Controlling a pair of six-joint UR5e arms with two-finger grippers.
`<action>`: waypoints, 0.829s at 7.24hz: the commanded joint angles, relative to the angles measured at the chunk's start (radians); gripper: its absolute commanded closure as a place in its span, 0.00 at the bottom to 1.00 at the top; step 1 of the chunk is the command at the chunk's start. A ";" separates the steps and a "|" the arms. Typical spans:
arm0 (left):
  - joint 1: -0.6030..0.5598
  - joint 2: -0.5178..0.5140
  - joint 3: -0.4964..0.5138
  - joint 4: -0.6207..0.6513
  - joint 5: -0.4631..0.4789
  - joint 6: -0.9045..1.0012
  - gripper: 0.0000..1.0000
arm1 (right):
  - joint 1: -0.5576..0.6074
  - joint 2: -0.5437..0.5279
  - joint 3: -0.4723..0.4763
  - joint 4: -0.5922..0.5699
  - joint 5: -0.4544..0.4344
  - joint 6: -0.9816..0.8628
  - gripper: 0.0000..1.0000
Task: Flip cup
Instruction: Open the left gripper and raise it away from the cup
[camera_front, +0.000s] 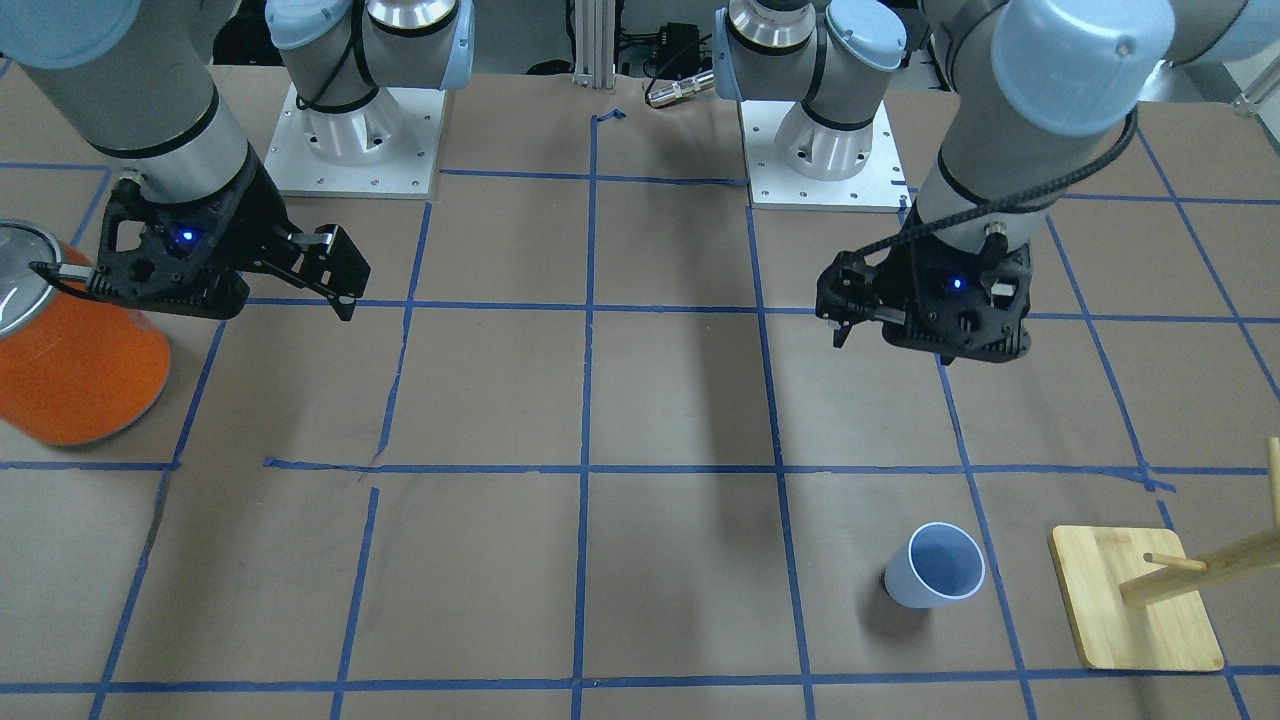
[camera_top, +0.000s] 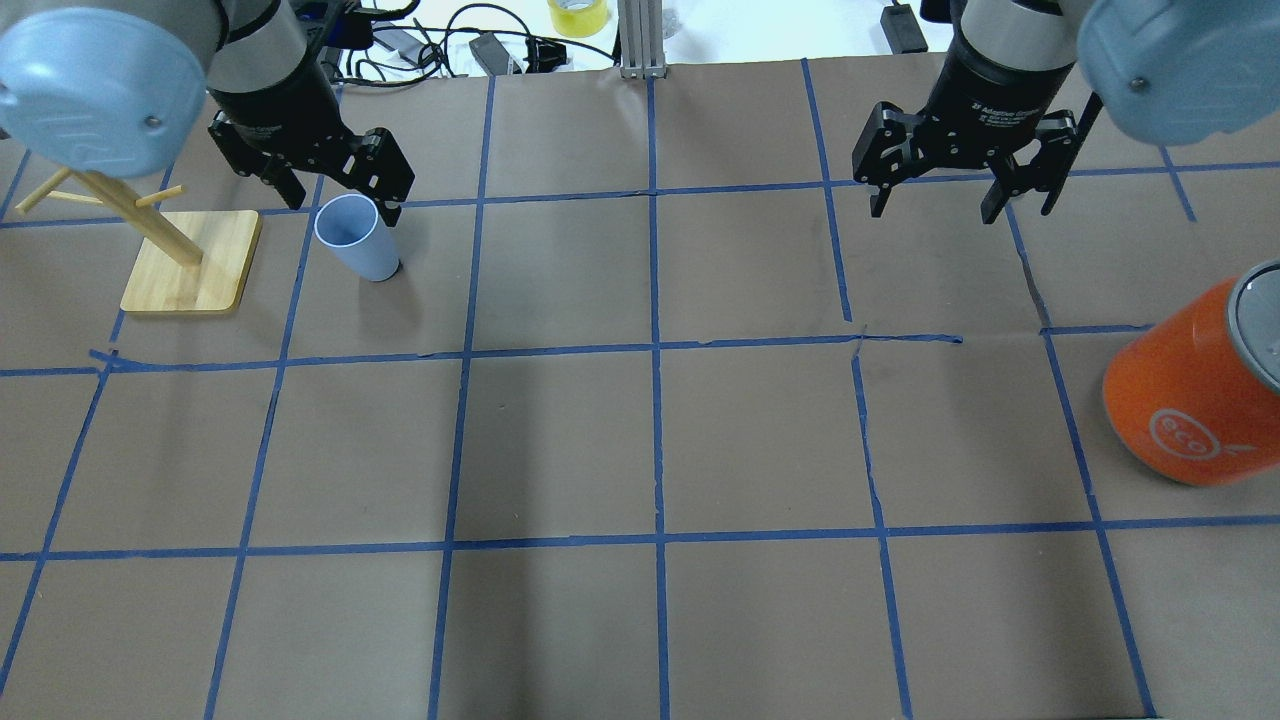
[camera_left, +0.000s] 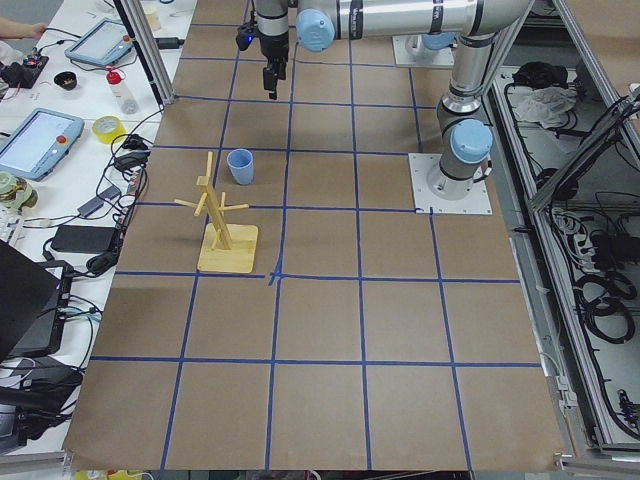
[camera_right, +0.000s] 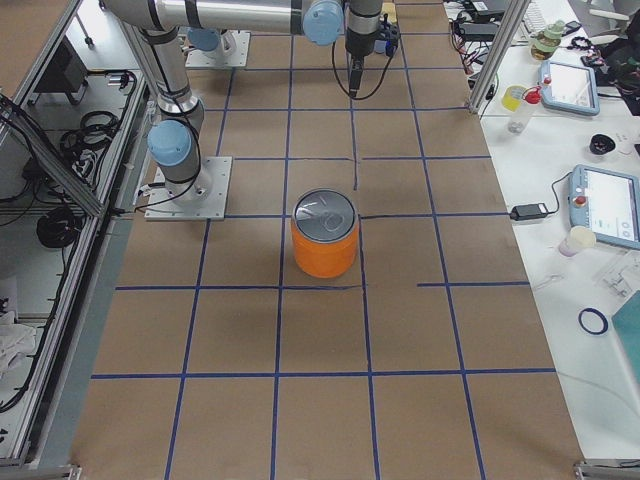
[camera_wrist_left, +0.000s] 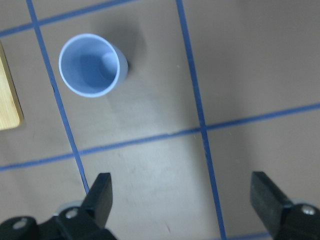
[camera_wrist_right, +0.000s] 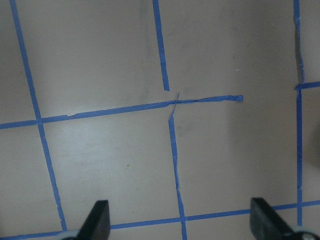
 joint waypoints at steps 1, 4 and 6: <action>-0.004 0.118 0.021 -0.085 -0.003 -0.004 0.02 | 0.000 0.000 0.002 -0.001 0.000 -0.001 0.00; 0.002 0.135 0.010 -0.072 -0.045 -0.084 0.02 | 0.000 0.000 0.003 -0.001 0.000 -0.001 0.00; 0.012 0.135 0.001 -0.050 -0.047 -0.142 0.02 | 0.001 0.000 0.003 -0.001 0.000 -0.001 0.00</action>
